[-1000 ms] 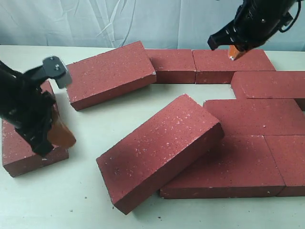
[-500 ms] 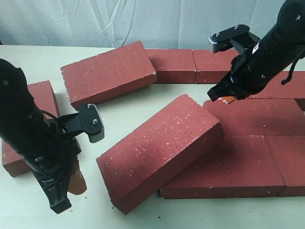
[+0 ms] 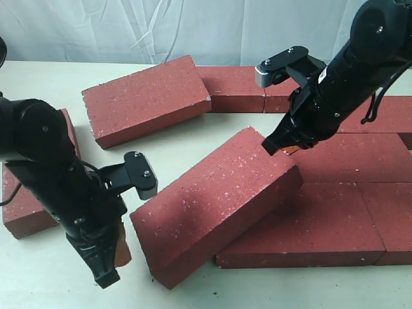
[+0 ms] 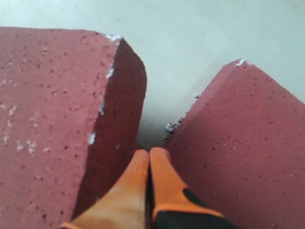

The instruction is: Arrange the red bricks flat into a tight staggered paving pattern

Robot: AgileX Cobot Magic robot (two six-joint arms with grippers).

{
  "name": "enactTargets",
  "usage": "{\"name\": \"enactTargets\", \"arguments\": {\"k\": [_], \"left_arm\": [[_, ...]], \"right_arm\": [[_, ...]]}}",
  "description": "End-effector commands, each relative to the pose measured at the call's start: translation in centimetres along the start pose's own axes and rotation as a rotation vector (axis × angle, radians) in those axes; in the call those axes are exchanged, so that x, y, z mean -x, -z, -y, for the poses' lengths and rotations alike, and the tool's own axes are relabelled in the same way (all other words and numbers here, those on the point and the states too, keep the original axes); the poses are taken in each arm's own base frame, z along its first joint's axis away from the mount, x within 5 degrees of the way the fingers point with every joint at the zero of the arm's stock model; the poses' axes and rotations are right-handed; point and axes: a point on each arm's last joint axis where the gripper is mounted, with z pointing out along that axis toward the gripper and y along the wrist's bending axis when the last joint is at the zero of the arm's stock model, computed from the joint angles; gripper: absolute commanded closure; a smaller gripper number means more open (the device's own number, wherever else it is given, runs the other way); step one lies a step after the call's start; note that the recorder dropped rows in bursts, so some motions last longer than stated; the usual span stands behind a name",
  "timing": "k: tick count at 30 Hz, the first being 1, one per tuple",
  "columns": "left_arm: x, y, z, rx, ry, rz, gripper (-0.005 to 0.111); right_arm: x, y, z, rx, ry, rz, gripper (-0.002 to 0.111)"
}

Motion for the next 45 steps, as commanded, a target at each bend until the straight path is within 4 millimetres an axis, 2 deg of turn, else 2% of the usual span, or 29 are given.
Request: {"name": "enactTargets", "arguments": {"k": [1,6,14,19,22,26,30,34,38,45], "left_arm": [[0.8,0.3,0.0,0.006,-0.012,0.040,0.107],[1.5,0.4,-0.5,0.058,0.013,0.115,0.107],[1.6,0.7,-0.5,0.070,-0.003,0.116,0.107],[2.1,3.3,0.0,0.132,-0.055,0.187,0.107],[1.8,4.3,0.0,0.194,-0.040,0.184,0.107],[1.7,5.6,-1.4,0.397,-0.018,0.218,0.107],[3.2,5.9,-2.8,0.543,-0.075,0.356,0.107],[2.9,5.7,-4.8,0.593,-0.052,0.368,0.107],[2.7,5.0,-6.6,0.623,-0.037,0.360,0.107],[2.9,3.5,-7.5,0.629,-0.070,0.335,0.107]], "right_arm": [[0.1,0.2,-0.3,-0.005,0.021,0.013,0.108],[0.2,0.3,-0.2,-0.010,0.020,0.026,0.108],[0.3,0.3,-0.4,0.005,0.009,0.033,0.108],[0.7,0.7,-1.2,0.082,0.044,0.092,0.108],[0.8,0.7,-1.2,0.086,0.044,0.101,0.108],[1.4,0.6,-0.8,0.044,0.040,0.163,0.108],[2.5,-1.5,0.3,-0.029,0.019,0.243,0.108],[2.8,-3.9,1.0,-0.050,0.004,0.237,0.108],[2.6,-4.5,1.1,-0.047,0.008,0.216,0.108],[2.3,-6.6,1.4,-0.041,0.019,0.168,0.108]]}}
